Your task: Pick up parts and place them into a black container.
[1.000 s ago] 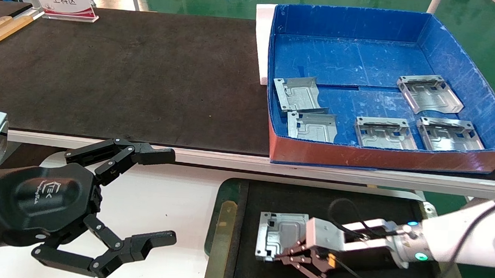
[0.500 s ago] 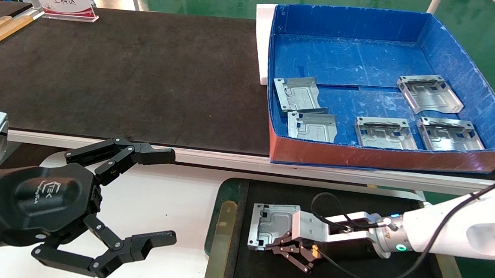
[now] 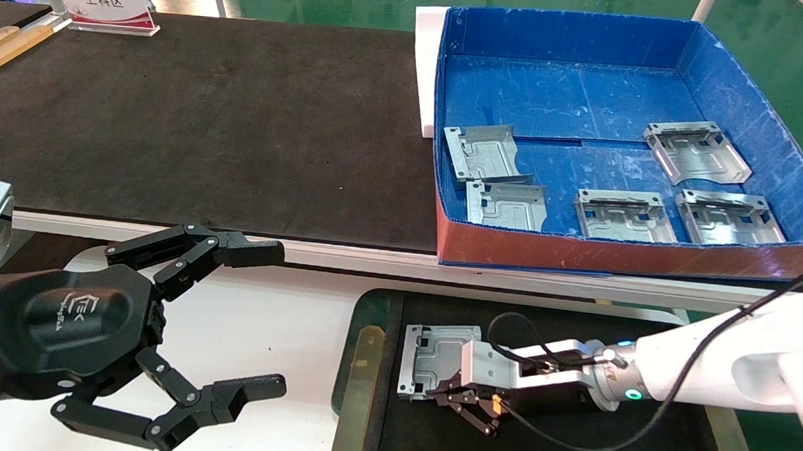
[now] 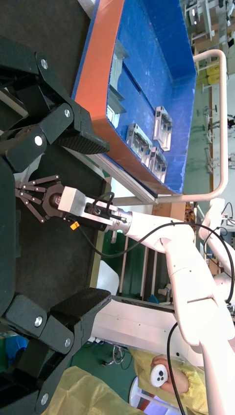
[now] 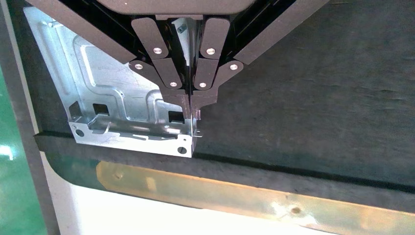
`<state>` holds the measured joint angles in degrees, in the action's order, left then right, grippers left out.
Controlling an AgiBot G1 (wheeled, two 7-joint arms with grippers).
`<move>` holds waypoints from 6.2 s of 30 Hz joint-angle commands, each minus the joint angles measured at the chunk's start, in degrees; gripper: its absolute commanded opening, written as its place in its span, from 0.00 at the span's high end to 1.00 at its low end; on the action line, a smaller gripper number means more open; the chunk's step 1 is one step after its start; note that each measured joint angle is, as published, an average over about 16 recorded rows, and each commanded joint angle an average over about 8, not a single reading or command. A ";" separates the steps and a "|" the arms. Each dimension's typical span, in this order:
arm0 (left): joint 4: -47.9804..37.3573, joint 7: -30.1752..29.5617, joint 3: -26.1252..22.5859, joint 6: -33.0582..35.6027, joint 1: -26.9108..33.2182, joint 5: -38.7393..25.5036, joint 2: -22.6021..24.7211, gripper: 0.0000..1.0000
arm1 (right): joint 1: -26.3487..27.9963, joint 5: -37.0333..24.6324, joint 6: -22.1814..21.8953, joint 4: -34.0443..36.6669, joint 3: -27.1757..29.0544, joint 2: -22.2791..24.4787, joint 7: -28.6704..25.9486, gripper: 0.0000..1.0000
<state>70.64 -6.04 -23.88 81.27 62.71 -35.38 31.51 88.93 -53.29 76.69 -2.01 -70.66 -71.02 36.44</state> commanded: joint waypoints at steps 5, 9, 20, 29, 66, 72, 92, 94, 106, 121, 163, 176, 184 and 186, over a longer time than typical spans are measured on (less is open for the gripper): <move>0.00 0.00 0.00 0.00 0.00 0.00 0.00 0.00 | 0.20 -0.19 -1.88 0.99 -0.11 -1.15 0.51 1.00; 0.00 0.00 0.00 0.00 0.00 0.00 0.00 0.00 | 0.06 -0.15 -3.63 1.53 -0.07 -1.85 0.71 1.00; 0.00 0.00 0.00 0.00 0.00 0.00 0.00 0.00 | -0.66 0.17 -7.79 2.05 0.16 -3.56 0.93 1.00; 0.00 0.00 0.00 0.00 0.00 0.00 0.00 0.00 | -0.58 0.22 -7.21 1.59 0.18 -3.67 0.71 1.00; 0.00 0.00 0.00 0.00 0.00 0.00 0.00 0.00 | 3.26 1.28 8.51 -1.42 0.82 0.85 2.36 0.00; 0.00 0.00 0.00 0.00 0.00 0.00 0.00 0.00 | 5.40 2.93 13.34 -3.00 1.82 2.87 3.39 0.00; 0.00 0.00 0.00 0.00 0.00 0.00 0.00 0.00 | 11.04 12.62 14.25 -14.87 4.30 10.60 -5.23 0.00; 0.00 0.00 0.00 0.00 0.00 0.00 0.00 0.00 | 11.36 13.67 14.36 -15.27 4.52 11.16 -6.46 0.00; -0.01 0.00 0.00 -0.01 -0.01 0.01 -0.01 0.00 | 11.35 14.95 14.54 -16.14 5.30 12.00 -8.13 0.00; -0.01 0.01 0.00 -0.01 -0.01 0.01 -0.01 0.00 | 2.91 14.18 13.34 -28.23 16.06 17.23 -16.63 0.00; -0.01 0.01 0.00 -0.01 -0.01 0.01 -0.01 0.00 | -24.47 11.69 9.42 -67.42 50.95 34.21 -44.27 0.00; -0.03 0.01 0.00 -0.03 -0.02 0.01 -0.01 0.00 | -28.60 11.36 8.89 -73.28 56.21 36.75 -47.86 0.00; -0.03 0.01 0.00 -0.03 -0.02 0.01 -0.02 0.00 | -28.01 11.36 8.89 -72.44 55.48 36.40 -47.51 0.00; -0.03 0.01 0.00 -0.03 -0.02 0.01 -0.02 0.00 | -27.95 11.36 8.89 -72.36 55.41 36.36 -47.48 0.00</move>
<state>70.61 -6.02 -23.88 81.23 62.68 -35.36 31.49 60.82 -41.93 85.58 -74.58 -15.07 -34.56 -11.12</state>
